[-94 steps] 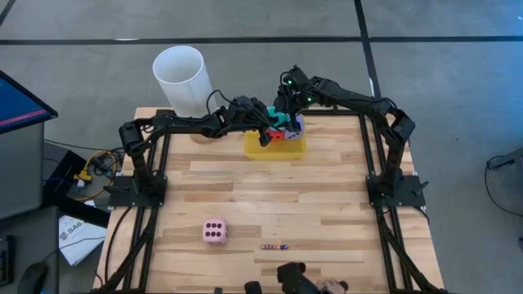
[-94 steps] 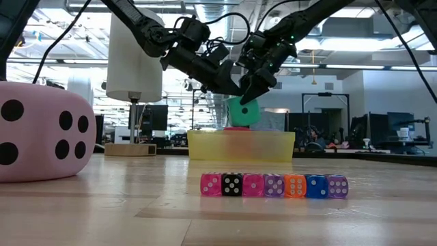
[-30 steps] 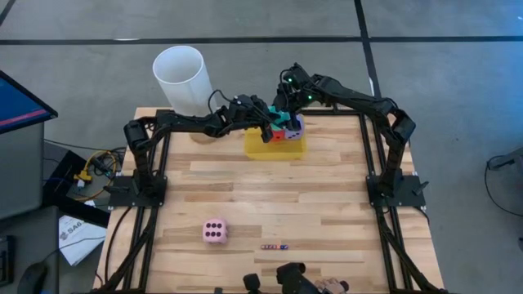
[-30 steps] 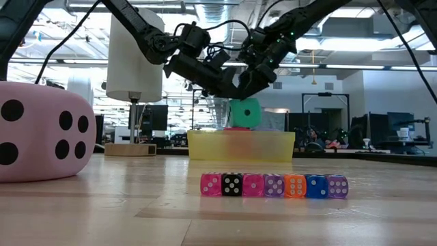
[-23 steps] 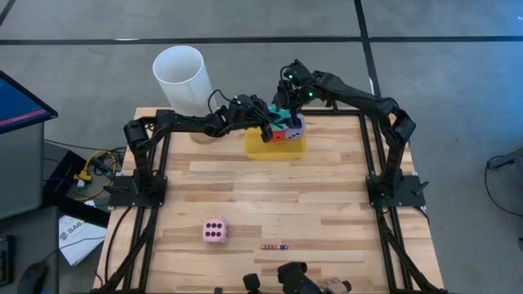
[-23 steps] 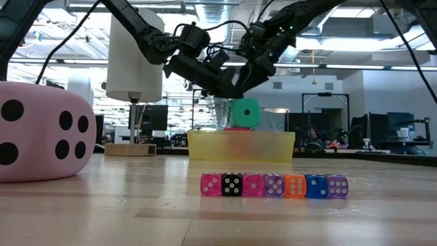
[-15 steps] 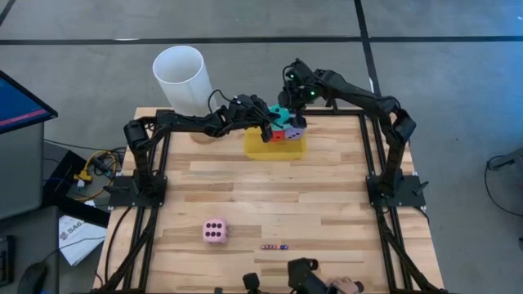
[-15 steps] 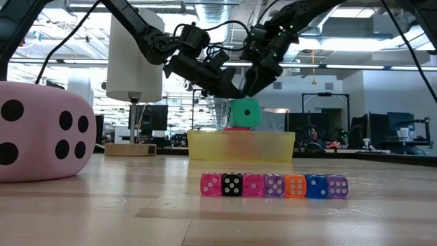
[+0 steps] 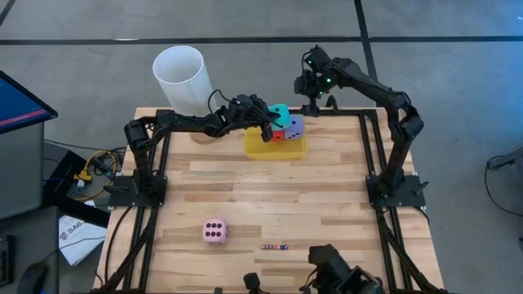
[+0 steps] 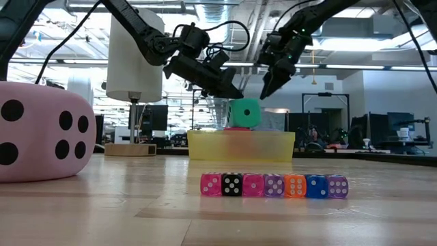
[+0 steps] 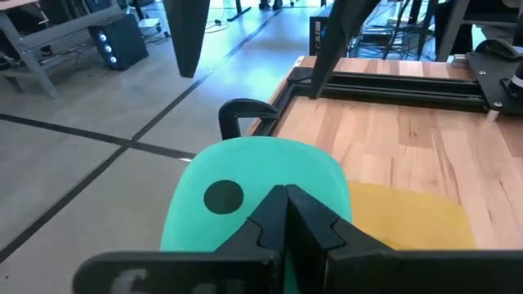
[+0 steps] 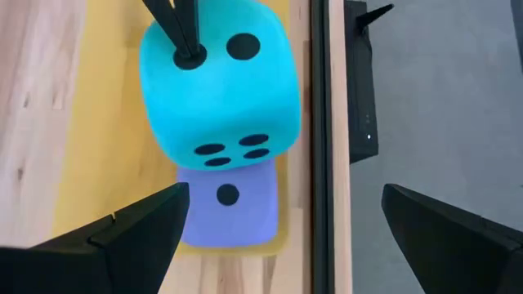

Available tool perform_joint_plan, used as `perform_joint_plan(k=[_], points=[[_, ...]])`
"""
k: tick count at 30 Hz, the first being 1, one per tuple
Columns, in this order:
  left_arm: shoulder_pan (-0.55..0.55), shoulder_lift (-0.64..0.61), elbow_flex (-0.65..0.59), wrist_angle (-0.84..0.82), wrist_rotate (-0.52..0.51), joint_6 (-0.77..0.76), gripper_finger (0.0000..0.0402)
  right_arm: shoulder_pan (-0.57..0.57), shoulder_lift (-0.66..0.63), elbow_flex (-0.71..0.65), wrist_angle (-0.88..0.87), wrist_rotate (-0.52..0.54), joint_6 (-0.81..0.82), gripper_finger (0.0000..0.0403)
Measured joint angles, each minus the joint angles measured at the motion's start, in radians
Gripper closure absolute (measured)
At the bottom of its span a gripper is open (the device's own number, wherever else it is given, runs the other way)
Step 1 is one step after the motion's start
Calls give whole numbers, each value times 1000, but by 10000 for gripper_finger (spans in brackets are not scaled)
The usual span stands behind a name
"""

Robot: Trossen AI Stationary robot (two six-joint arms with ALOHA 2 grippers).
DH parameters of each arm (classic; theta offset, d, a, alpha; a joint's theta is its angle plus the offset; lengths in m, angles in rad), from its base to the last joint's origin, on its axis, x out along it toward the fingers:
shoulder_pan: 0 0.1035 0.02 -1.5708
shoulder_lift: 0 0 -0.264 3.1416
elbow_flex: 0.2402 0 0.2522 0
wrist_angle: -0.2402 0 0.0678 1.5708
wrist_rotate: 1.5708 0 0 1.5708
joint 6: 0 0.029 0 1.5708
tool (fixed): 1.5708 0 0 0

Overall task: Pick & Place Dice
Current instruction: Put the big light blue dice into the yellow bin

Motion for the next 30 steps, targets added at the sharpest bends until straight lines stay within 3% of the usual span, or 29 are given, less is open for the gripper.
perform_joint_plan(k=[6, 30], points=[[0, 1, 0, 12, 0, 0, 402, -39, -3, 0, 5, -75, 0, 3], [-22, -21, 0, 46, 1, -1, 402, -53, 0, -1, 9, -97, 31, 3]])
